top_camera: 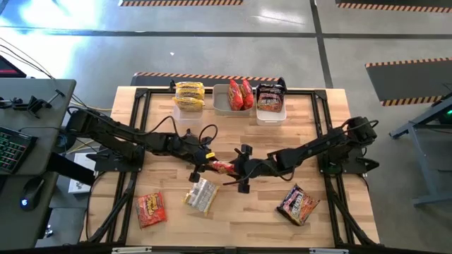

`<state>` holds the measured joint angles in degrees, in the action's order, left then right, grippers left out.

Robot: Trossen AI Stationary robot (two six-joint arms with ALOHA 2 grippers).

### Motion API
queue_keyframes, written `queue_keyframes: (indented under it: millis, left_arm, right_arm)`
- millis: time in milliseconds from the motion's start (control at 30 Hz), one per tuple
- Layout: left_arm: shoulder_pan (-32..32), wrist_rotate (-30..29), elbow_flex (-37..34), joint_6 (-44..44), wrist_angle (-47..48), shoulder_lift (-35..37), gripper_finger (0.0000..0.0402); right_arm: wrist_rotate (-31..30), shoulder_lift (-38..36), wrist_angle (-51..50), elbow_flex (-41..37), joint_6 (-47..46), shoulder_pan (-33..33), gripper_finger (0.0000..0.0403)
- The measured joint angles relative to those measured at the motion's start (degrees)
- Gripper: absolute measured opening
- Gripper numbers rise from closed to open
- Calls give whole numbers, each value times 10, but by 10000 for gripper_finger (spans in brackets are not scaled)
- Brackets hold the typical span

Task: Sort Maruchan noodles
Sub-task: Put the top orange noodle pack into the gray bin

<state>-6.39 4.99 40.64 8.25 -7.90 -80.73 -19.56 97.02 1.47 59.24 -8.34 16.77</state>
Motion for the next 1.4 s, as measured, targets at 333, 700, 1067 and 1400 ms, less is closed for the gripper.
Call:
queue_keyframes:
  millis: [333,700,1067,1400]
  left_arm:
    - [-1,-2,-12,-1,-19,0,107]
    - [0,4,-16,-14,-100,0,107]
    - [0,-3,-16,-33,-147,0,107]
    - [5,-4,-16,-37,-161,0,109]
  right_arm:
    - [-92,-63,52,-101,-55,58,242]
    - [-91,-51,456,-258,-62,52,247]
    - [-69,-51,388,-203,-34,25,268]
    - [-39,-51,366,-184,-44,12,225]
